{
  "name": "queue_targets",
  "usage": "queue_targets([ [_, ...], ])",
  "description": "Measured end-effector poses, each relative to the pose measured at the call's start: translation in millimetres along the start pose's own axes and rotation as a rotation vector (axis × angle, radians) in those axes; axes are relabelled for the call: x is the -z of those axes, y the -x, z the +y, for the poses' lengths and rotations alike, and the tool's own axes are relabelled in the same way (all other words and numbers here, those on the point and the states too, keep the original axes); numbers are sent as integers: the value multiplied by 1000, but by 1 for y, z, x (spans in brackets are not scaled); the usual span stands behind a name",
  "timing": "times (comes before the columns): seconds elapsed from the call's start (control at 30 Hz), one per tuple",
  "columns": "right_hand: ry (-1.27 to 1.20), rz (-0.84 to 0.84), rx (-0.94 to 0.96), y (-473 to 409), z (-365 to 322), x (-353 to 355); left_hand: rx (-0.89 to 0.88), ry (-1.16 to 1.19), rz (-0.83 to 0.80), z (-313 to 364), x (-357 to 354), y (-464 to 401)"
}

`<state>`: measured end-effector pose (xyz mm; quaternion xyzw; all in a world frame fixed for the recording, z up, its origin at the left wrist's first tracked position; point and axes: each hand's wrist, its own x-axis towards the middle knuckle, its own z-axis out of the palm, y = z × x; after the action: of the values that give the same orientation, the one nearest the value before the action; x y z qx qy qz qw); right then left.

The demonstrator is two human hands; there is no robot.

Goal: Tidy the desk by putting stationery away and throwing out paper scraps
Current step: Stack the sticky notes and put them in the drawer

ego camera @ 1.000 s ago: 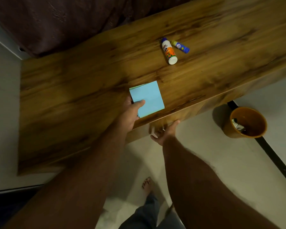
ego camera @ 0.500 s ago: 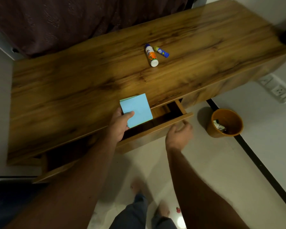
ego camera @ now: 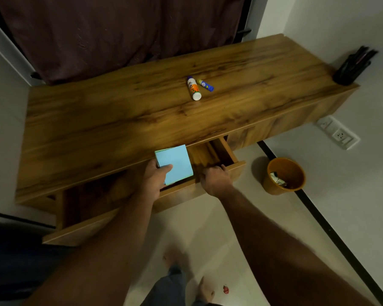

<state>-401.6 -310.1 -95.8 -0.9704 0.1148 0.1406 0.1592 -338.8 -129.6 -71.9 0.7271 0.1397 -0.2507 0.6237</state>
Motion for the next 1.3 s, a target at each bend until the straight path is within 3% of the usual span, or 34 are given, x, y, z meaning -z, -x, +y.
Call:
queue_targets([
  [0.13, -110, -33, -70, 16, 6, 1, 19, 6, -26, -10, -5, 10],
  [0.3, -943, -42, -294, 19, 20, 17, 93, 53, -84, -27, -22, 17],
  [0.37, -1103, -107, -312, 21, 22, 20, 106, 95, -127, -31, -34, 20],
  [0.5, -1089, -156, -286, 24, 19, 19, 101, 110, -162, -32, -64, 23],
  [0.7, -723, -76, -284, 15, 38, 20, 140, -144, -209, -31, -90, 17],
  [0.8, -727, -81, -380, 4, 56, 19, 202, -184, -303, -31, -93, 7],
  [1.07, -565, -180, -477, -15, 57, 10, 309, -231, -340, -47, -98, -18],
  [1.3, -629, -282, -615, -26, 64, 6, 369, -177, -380, -59, -108, -26],
])
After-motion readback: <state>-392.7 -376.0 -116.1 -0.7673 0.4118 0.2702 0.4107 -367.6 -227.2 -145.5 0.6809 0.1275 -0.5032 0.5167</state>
